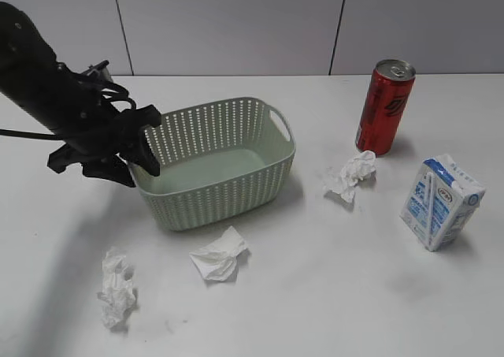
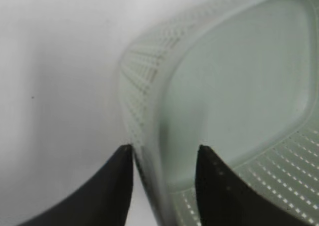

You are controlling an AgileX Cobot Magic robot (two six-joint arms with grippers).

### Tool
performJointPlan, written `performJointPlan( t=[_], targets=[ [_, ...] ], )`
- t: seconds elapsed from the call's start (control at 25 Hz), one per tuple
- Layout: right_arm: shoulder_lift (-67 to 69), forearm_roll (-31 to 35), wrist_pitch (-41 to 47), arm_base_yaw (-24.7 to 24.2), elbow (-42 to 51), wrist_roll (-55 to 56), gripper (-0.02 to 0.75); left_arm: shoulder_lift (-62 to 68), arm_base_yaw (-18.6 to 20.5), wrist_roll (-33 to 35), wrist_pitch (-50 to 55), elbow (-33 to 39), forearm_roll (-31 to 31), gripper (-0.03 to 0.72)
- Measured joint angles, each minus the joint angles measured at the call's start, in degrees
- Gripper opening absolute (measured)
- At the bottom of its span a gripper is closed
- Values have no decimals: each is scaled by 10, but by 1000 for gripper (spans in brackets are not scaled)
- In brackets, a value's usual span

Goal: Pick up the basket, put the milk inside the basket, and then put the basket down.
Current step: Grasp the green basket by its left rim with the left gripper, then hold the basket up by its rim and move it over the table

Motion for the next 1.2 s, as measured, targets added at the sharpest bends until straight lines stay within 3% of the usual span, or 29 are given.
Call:
performJointPlan(
  t=[0.16, 0.32, 0.84, 1.2],
  targets=[
    [0, 0, 0, 0, 0, 0, 526, 2, 0, -1, -3, 0, -9, 109],
    [0, 0, 0, 0, 0, 0, 526, 3, -1, 3, 2, 0, -12, -8],
    [0, 1, 0, 0, 0, 0, 526, -23, 0, -7, 11, -19, 10, -14],
    [0, 1, 0, 0, 0, 0, 526, -28, -1, -80, 179, -144, 189, -14]
  ],
)
